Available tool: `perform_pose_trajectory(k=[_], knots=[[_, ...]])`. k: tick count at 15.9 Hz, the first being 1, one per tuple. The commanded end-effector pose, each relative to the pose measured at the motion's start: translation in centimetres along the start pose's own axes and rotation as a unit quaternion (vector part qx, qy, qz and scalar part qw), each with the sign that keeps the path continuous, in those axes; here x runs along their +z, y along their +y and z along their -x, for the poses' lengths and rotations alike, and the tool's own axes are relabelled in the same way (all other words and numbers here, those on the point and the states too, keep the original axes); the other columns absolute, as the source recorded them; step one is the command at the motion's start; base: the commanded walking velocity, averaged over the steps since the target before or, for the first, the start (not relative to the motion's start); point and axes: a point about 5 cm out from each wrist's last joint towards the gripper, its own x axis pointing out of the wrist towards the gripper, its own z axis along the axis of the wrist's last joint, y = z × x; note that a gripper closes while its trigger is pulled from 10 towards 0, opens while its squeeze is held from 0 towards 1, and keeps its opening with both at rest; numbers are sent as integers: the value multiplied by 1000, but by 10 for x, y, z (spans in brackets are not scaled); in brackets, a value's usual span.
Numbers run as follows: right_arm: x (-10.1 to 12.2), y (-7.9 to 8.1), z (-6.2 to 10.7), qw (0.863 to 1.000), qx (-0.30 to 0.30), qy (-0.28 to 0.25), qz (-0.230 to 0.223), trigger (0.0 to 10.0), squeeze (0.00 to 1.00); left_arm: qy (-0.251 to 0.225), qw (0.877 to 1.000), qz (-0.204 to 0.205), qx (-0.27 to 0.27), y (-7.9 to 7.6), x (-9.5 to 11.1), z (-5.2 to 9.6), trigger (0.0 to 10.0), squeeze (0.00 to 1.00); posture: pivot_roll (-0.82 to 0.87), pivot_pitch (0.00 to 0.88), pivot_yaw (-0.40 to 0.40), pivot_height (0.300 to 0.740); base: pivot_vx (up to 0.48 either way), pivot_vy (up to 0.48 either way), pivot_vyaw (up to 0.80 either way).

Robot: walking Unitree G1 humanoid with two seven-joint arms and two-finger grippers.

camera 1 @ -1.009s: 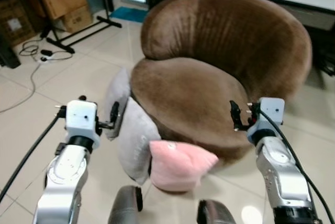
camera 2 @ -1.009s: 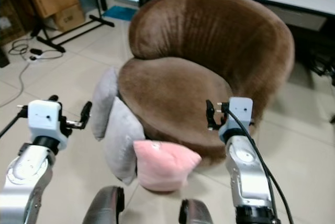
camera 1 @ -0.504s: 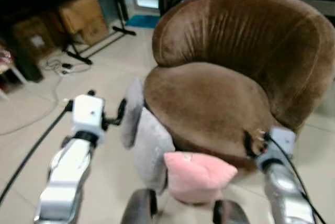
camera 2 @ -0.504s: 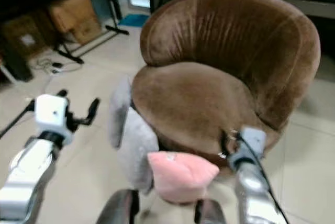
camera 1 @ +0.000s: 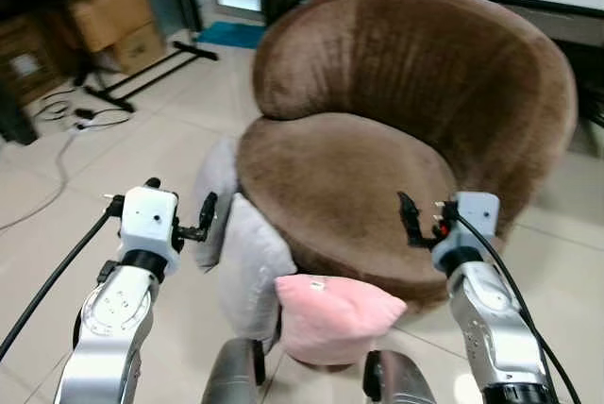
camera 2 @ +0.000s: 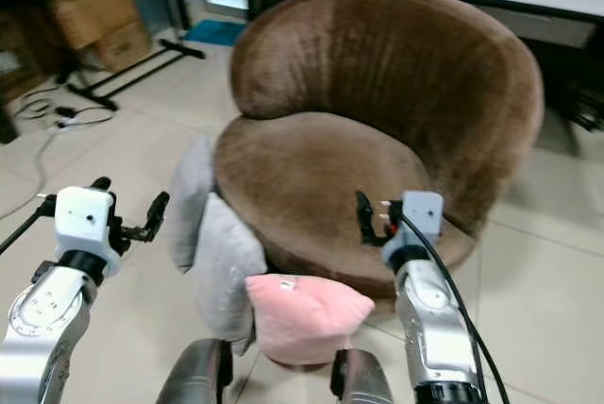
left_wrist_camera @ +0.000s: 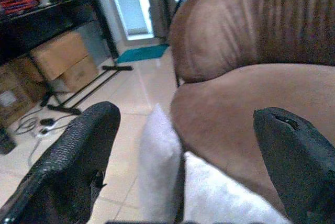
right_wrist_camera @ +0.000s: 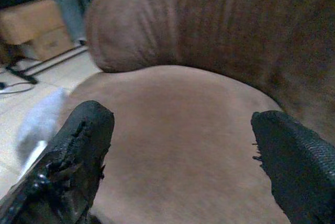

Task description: Move the pillow to the sofa from floor

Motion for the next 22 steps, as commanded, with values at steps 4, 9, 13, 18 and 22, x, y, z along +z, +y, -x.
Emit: perform_pose_trajectory(k=[4, 9, 13, 18, 22], knots=[[2, 9, -5, 999, 34, 7, 6, 10000, 0, -11, 1000, -15, -2, 1, 4, 1, 10000, 0, 107, 0, 12, 575, 0, 0, 0], [3, 8, -11, 999, 41, 15, 3, 10000, 0, -11, 1000, -23, 0, 2, 1, 2, 10000, 0, 121, 0, 8, 530, 0, 0, 0], [3, 16, -26, 998, 58, 27, -8, 10000, 0, -6, 1000, -22, -7, 6, -6, 5, 10000, 0, 145, 0, 8, 525, 0, 0, 0], [7, 25, -54, 997, 61, 35, -41, 10000, 1000, -15, 999, -40, -30, 13, 7, 10, 10000, 0, 182, 37, -11, 525, 0, 0, 0], [-16, 15, -63, 993, -2, 100, -57, 10000, 1000, -13, 998, -42, -49, 6, 14, 20, 10000, 0, 184, 87, -23, 525, 0, 0, 0]])
